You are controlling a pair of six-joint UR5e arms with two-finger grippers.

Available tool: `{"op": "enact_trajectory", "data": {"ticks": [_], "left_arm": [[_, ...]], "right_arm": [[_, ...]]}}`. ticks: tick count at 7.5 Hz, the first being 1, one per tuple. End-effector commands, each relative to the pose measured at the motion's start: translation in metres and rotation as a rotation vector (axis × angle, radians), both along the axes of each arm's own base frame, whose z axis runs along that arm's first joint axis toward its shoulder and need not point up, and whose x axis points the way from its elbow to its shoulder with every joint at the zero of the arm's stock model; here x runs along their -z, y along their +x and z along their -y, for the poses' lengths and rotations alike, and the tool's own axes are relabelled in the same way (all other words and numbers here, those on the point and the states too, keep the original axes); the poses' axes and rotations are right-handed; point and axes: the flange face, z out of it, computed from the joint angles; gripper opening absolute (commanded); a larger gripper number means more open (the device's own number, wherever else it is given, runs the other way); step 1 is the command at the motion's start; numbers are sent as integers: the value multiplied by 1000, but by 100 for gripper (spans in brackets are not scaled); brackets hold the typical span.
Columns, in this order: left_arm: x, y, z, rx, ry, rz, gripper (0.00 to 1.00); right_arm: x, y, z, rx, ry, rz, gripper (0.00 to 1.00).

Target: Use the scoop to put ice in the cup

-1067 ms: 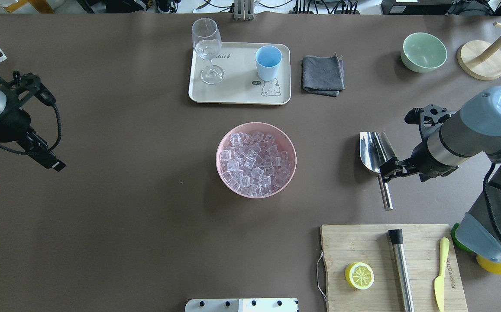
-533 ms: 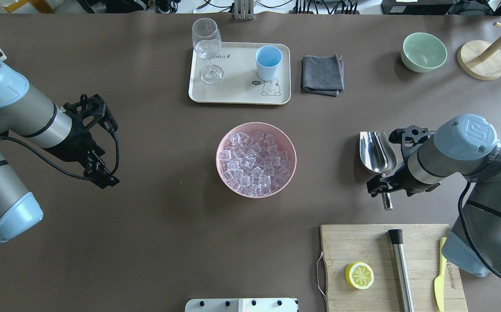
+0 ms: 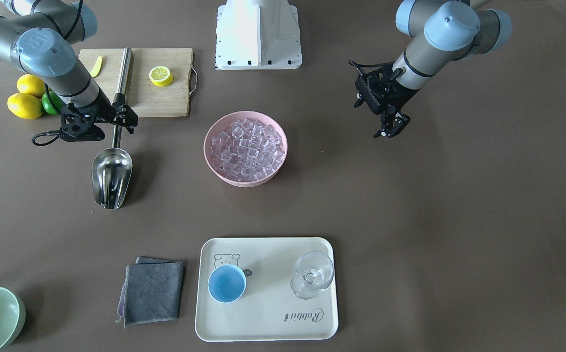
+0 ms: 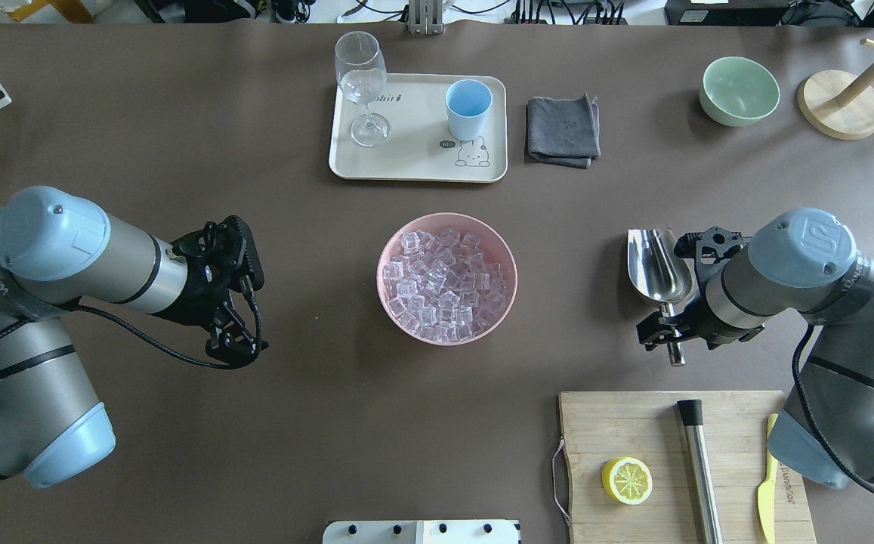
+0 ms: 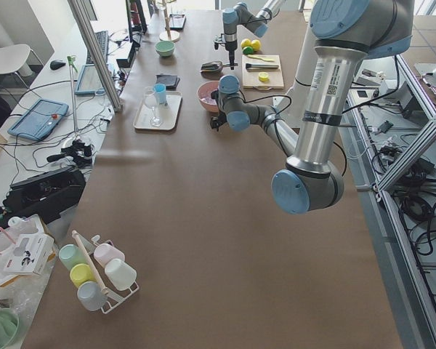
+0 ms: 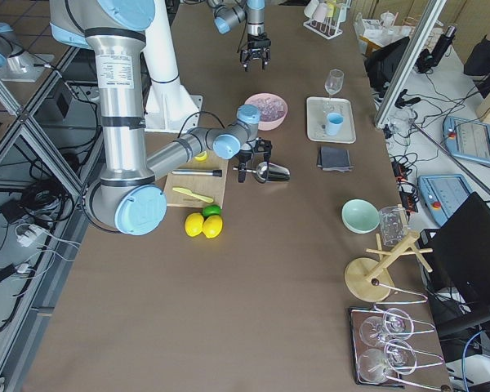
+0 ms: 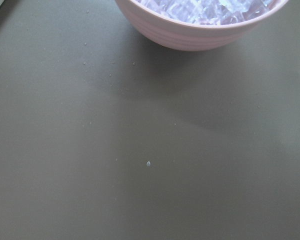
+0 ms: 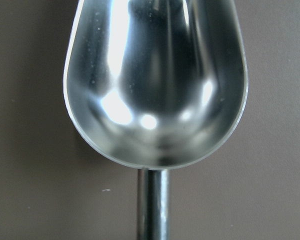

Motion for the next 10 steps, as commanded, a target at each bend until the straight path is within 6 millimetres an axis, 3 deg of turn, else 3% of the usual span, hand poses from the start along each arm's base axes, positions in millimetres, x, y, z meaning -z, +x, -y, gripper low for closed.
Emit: {"op": "enact_trajectory", "data": {"ticks": [1,2,5,7,9,10], "left_arm": [[1,30,1,-7,63,-62,98],[8,40,6,-8,72,-73,98],[-4,67,2,48,163,-127,98],[11,87,9,44,172,-145,98],[16,95,13,44,174,-151,98],[9,99,17,48,181,-164,98]], "right_arm": [[1,-2,-1,-4,-6,0,98],[1,-3,-2,-2,-6,0,98],[2,-4,-3,-11,-13,0,98],[2,-5,-5,-10,-12,0,94],[4,-5,-5,-8,-10,4,55],[4,-5,-5,-8,-10,4,51]]}}
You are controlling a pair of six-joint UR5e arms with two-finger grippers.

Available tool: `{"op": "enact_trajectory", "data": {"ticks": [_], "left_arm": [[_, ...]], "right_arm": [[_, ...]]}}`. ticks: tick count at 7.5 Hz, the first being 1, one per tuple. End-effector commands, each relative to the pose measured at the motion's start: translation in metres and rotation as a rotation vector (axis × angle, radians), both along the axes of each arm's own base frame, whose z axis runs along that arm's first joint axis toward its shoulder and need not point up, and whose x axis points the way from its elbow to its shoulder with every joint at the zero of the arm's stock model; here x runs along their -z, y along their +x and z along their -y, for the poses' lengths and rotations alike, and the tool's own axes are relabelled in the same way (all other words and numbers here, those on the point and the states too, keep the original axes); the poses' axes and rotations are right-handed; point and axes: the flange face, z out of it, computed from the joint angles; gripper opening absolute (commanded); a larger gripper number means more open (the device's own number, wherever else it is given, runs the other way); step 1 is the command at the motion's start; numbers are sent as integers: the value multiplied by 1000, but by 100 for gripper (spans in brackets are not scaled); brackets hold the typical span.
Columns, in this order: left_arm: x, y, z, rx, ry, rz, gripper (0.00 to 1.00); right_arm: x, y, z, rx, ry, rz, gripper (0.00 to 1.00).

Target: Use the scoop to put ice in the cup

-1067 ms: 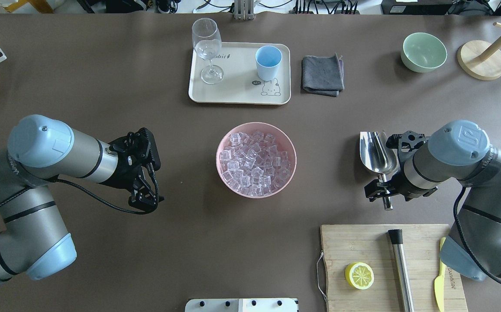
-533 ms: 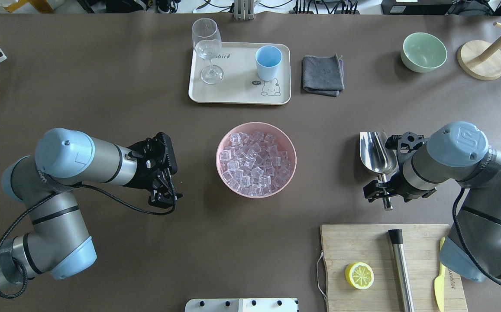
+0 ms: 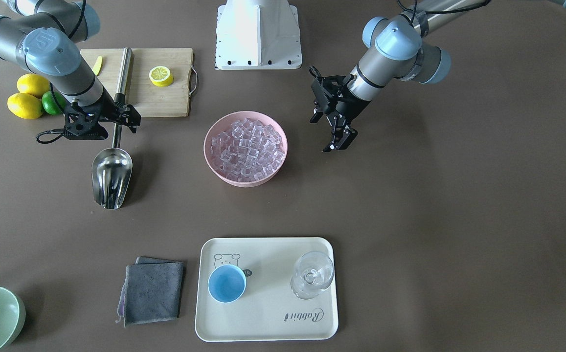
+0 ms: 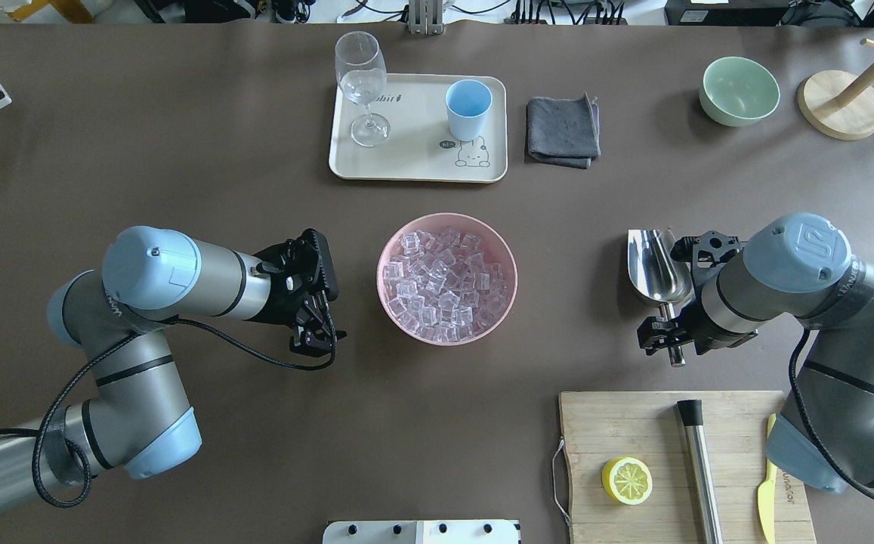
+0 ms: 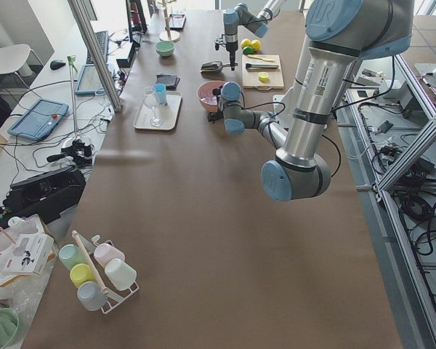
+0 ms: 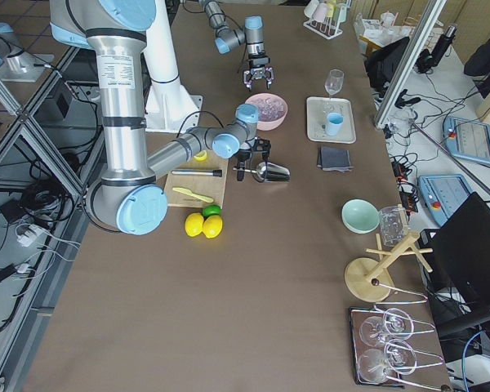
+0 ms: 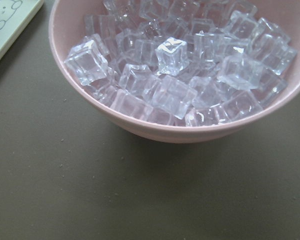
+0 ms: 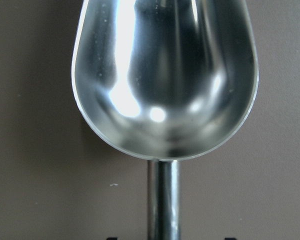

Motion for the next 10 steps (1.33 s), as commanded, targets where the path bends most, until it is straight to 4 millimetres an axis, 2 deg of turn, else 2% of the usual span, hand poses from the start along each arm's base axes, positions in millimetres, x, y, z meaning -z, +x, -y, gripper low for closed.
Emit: {"op": "enact_trajectory", "data": {"ticks": [1,2,3,5,6,7,8,10], "left_arm": [[-21,19,11,3,30,-53,98],[-31,23,13,3,43,-79,98],[-14,29,17,6,47,-94,98],[1,33,19,4,43,-84,98],[4,34,20,3,46,-87,98],[3,34,19,0,48,-86,98],[1,32,17,-6,44,-83,98],[4,31,16,-10,34,-71,98]], "right_arm": [[0,0,0,1,0,0,52],[-1,0,0,1,-1,-1,52],[-2,-1,0,1,-2,-2,52],[-2,-1,0,1,-2,-2,52],[-2,-1,0,3,-2,-2,43],[-1,-1,-1,3,-1,-1,16],[0,0,0,2,-1,1,0],[5,1,-1,2,4,8,0]]}}
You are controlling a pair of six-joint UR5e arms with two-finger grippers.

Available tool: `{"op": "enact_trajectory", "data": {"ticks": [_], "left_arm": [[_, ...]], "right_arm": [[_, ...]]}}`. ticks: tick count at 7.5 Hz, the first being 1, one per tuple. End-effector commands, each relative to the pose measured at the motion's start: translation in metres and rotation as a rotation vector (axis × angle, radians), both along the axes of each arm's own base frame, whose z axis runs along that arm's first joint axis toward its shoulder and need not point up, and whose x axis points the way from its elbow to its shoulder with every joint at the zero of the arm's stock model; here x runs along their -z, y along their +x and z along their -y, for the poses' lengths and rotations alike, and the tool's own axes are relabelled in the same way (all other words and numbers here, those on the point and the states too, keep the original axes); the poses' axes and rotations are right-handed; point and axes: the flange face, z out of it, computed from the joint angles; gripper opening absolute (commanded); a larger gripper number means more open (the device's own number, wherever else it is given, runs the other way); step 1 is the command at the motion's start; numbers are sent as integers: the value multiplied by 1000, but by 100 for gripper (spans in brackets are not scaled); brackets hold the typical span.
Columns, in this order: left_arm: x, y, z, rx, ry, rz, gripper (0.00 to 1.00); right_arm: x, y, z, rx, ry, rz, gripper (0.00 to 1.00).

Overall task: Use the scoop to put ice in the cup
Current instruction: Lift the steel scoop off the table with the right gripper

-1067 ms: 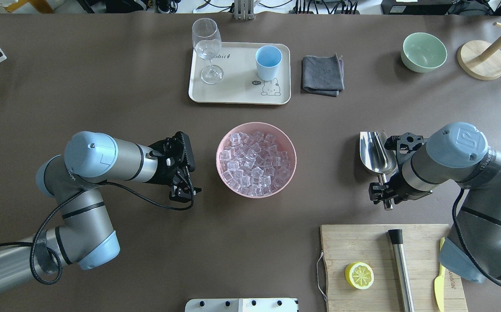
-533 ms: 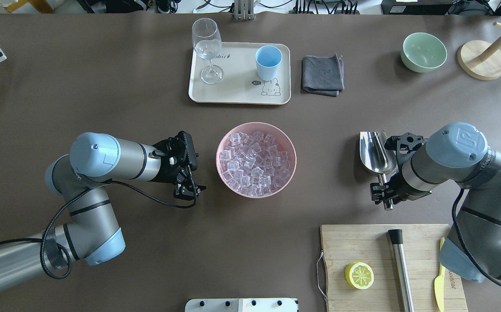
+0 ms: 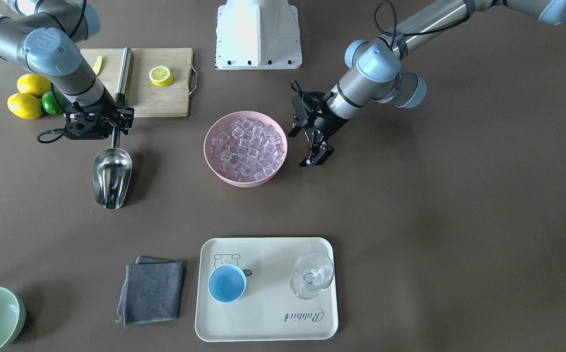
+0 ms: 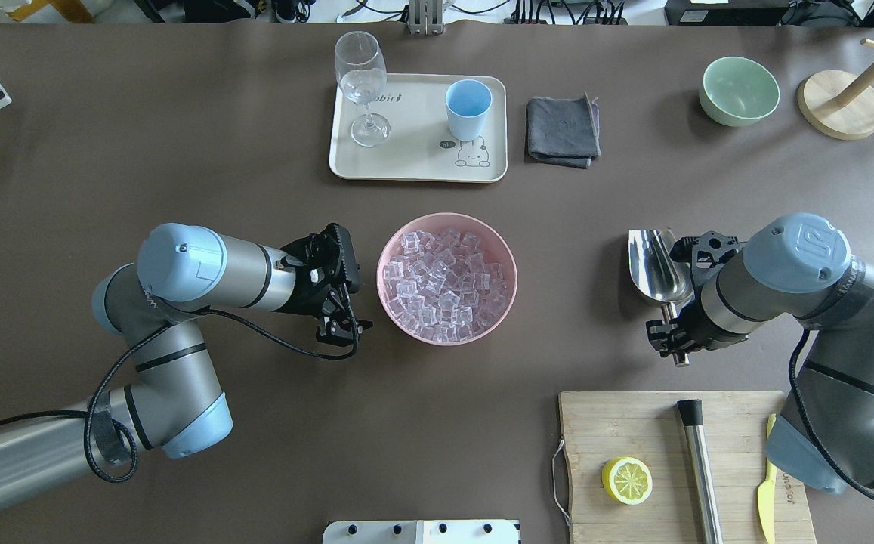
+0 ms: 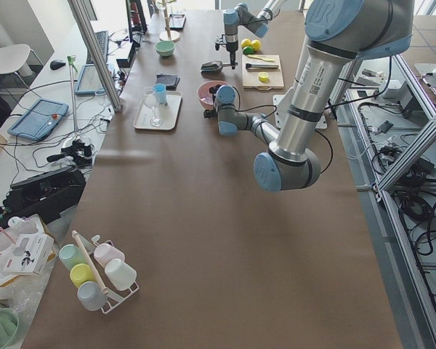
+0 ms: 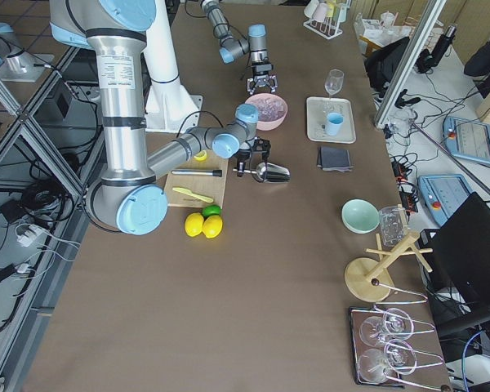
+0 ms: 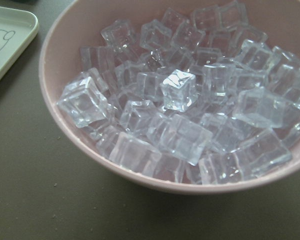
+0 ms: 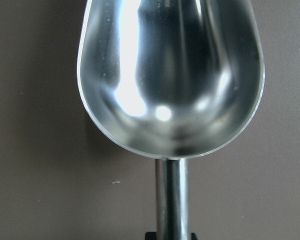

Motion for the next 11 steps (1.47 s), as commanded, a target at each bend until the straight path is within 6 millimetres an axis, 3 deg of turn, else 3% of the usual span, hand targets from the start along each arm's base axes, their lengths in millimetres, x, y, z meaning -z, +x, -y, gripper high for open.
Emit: {"op": "enact_trajectory", "data": {"ticks": [1,3,5,7,8,10,11], "left_arm": [[18,-9,-6,-41,-46,52,98],[14,-15,-9,-43,-60,76,98],[12,-13,-11,-48,-56,72,98],[17,-10,-11,-53,-55,69,98],[15,-10,-11,-53,-55,69,98],[22,-4,-9,-55,-53,67,98],[23,-2,-9,-55,-54,68,98]], "right_arm": [[7,6,-3,-1,12,10,0],[25,25,-12,8,36,38,0],[38,50,-3,9,78,27,0],[52,113,37,156,278,-28,0],[56,127,50,192,337,-46,0],[59,135,52,191,329,-39,0],[64,129,58,228,320,-48,0]]}}
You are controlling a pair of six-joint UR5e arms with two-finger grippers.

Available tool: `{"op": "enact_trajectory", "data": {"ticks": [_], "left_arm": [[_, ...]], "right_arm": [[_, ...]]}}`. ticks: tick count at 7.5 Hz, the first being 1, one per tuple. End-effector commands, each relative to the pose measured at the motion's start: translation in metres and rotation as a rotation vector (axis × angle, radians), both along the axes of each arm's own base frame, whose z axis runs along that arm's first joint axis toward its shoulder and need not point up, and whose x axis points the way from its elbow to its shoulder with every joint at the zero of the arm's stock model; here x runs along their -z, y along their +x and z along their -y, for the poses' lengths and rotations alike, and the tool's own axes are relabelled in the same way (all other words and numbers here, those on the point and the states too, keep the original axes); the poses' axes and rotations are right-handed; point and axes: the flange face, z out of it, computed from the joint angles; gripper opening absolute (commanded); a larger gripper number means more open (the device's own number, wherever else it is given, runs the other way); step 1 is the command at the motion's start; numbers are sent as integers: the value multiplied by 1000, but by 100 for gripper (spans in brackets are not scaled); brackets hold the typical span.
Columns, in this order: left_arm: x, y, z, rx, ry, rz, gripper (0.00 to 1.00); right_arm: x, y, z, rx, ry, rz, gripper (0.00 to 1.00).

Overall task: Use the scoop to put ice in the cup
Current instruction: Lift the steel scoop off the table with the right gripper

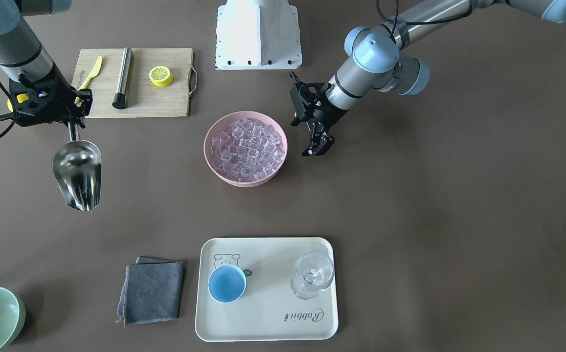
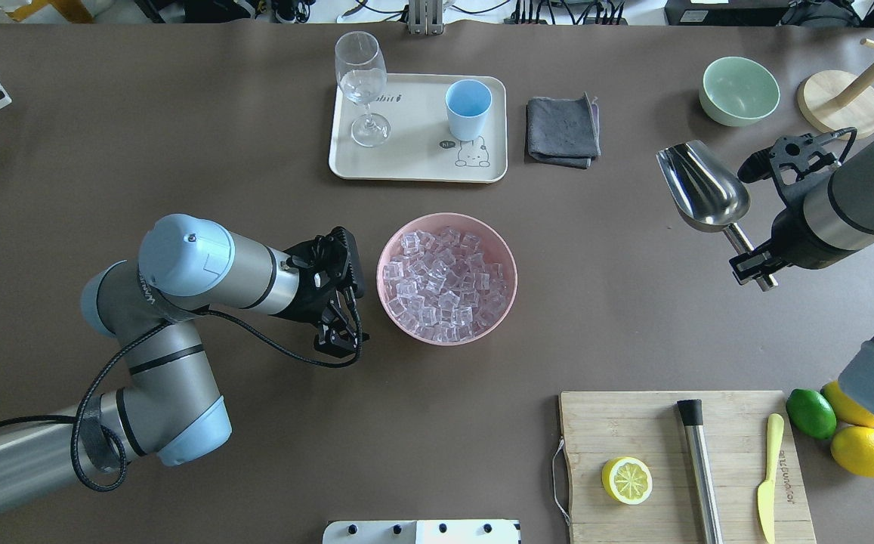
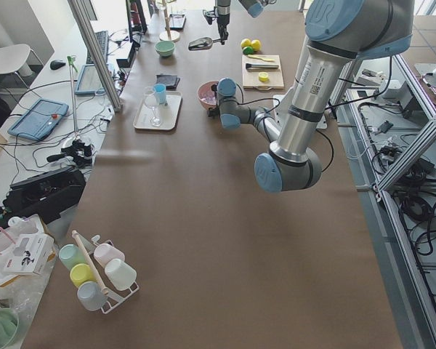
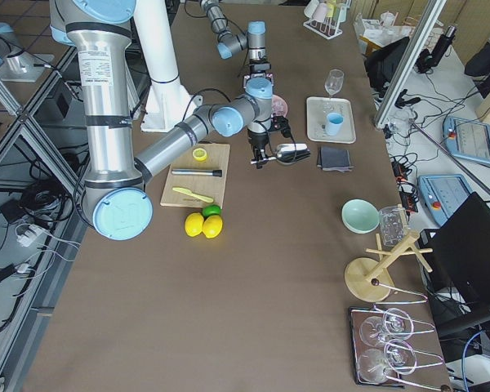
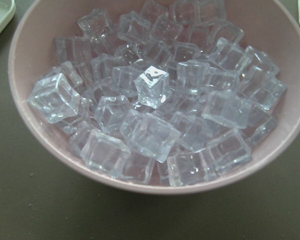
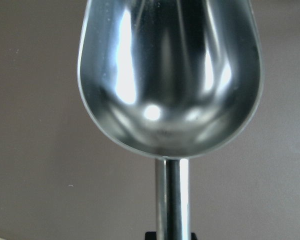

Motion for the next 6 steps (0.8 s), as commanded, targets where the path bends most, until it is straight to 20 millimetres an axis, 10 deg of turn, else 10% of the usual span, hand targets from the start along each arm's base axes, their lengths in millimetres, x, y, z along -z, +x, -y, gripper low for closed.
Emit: {"op": "enact_trajectory", "data": {"ticks": [1,6], "left_arm": [[6,4,1,0,1,-1,98],[7,11,0,1,3,2,98]], "right_arm": [[11,-12,18,108,-8,-60,0],[85,-30,27,234,-4,-126,0]]}}
